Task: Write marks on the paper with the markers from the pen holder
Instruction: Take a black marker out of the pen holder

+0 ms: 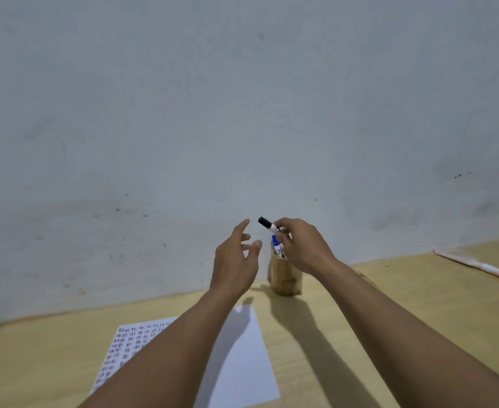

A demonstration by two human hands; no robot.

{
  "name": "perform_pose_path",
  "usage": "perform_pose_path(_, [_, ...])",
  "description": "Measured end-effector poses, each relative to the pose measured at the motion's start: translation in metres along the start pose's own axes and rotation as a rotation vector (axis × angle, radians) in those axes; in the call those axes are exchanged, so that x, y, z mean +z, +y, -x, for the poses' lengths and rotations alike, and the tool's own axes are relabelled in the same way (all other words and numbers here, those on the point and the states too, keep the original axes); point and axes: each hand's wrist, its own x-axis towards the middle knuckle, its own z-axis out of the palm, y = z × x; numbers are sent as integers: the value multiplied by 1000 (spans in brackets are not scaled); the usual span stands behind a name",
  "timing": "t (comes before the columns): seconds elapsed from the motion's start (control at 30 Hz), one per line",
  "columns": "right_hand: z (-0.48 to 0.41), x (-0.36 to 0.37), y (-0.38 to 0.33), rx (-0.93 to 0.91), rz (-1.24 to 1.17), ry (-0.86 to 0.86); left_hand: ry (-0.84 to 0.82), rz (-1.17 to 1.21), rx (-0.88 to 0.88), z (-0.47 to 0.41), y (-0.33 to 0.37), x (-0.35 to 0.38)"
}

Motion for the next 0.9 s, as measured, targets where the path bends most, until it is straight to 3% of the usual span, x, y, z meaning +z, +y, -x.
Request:
perform_pose_path(0.27, [35, 4, -24, -75, 92, -143, 21, 70, 12, 26, 14, -32])
perform_pose_path(0.5, [74, 19, -51, -49, -12, 139, 158, 182, -81, 42, 2, -63])
perform_pose_path(0.57, [84, 29, -65, 89, -209, 58, 175, 207, -96, 46, 0, -75])
perform_pose_path(0.67, [92, 36, -88, 498, -870, -131, 139, 226, -108, 54, -4, -88])
perform_pose_path(0.73, [93, 42, -100, 671, -1256, -204, 109, 238, -116, 59, -6, -95])
perform_pose_path(0.8, [92, 50, -108, 744, -1490, -217, 94, 222, -108, 62, -7, -100])
perform_pose_path(0.9, [92, 58, -121, 741, -1596, -177, 81, 203, -93, 66, -5, -109])
